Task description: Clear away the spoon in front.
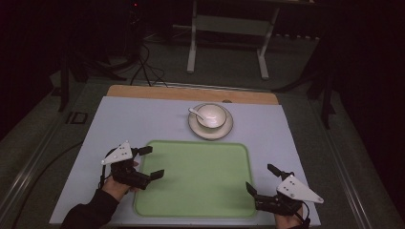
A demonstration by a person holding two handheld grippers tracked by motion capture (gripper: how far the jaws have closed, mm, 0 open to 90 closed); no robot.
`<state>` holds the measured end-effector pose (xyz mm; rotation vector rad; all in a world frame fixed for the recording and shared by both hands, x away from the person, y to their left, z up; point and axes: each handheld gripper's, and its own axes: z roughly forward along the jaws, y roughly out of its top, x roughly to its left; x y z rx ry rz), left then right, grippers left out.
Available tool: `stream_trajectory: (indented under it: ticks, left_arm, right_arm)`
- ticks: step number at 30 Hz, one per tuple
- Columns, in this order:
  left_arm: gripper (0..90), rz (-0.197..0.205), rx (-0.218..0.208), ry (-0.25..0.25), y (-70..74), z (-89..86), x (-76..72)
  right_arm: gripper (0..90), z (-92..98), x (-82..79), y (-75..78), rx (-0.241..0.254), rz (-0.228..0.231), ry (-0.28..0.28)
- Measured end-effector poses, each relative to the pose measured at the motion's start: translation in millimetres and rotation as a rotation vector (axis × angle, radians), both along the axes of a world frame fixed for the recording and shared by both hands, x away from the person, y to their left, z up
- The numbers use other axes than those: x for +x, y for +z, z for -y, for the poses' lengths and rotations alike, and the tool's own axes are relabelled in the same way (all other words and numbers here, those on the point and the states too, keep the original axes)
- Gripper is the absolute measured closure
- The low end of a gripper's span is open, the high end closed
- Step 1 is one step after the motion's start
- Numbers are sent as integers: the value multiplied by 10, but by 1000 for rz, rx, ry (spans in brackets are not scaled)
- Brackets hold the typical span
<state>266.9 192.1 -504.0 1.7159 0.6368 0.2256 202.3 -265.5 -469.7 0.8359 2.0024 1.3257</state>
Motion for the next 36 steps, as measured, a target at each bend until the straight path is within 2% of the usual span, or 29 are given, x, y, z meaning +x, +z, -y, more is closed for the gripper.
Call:
stream_trajectory:
  ticks: [2, 3, 5, 6, 8, 10, 12, 16, 20, 25, 29, 33, 34, 36]
  left_arm:
    - [0, -5, 12, -26, 16, 26, -16]
    - [0, -6, 32, -42, 33, 57, -36]
    - [0, -6, 32, -42, 33, 57, -36]
    - [0, -15, 57, -76, 41, 100, -48]
    - [0, -6, 93, -70, 35, 141, -65]
    - [0, -17, 119, -100, 37, 184, -67]
    - [0, -27, 126, -127, 55, 226, -58]
    - [2, -10, 146, -140, 138, 302, -56]
    - [3, -4, 135, -149, 262, 339, -4]
    - [3, -5, 132, -130, 439, 389, 156]
    - [12, -25, 88, -108, 592, 439, 337]
    - [19, -34, 86, -62, 751, 536, 540]
    - [26, -41, 71, -66, 788, 557, 601]
    - [42, -59, 38, -38, 849, 596, 726]
  right_arm:
    - [101, -1, -1, 1, 1, 1, 2]
    - [101, -5, -6, 7, 1, 6, 4]
    - [101, -7, -9, 9, 3, 8, 5]
    - [101, -7, -9, 9, 3, 8, 5]
    - [101, -18, -21, 14, 2, 13, 13]
    - [101, -21, -24, 17, 3, 14, 18]
    - [101, -25, -27, 23, 3, 15, 21]
    - [101, -43, -39, 34, 0, 27, 23]
    - [101, -44, -45, 43, 4, 32, 23]
    - [101, -59, -50, 51, 1, 37, 27]
    - [101, -65, -66, 65, 2, 46, 32]
    - [101, -70, -68, 69, 3, 51, 37]
    - [101, -70, -68, 69, 3, 51, 39]
    - [101, -72, -67, 68, 4, 50, 42]
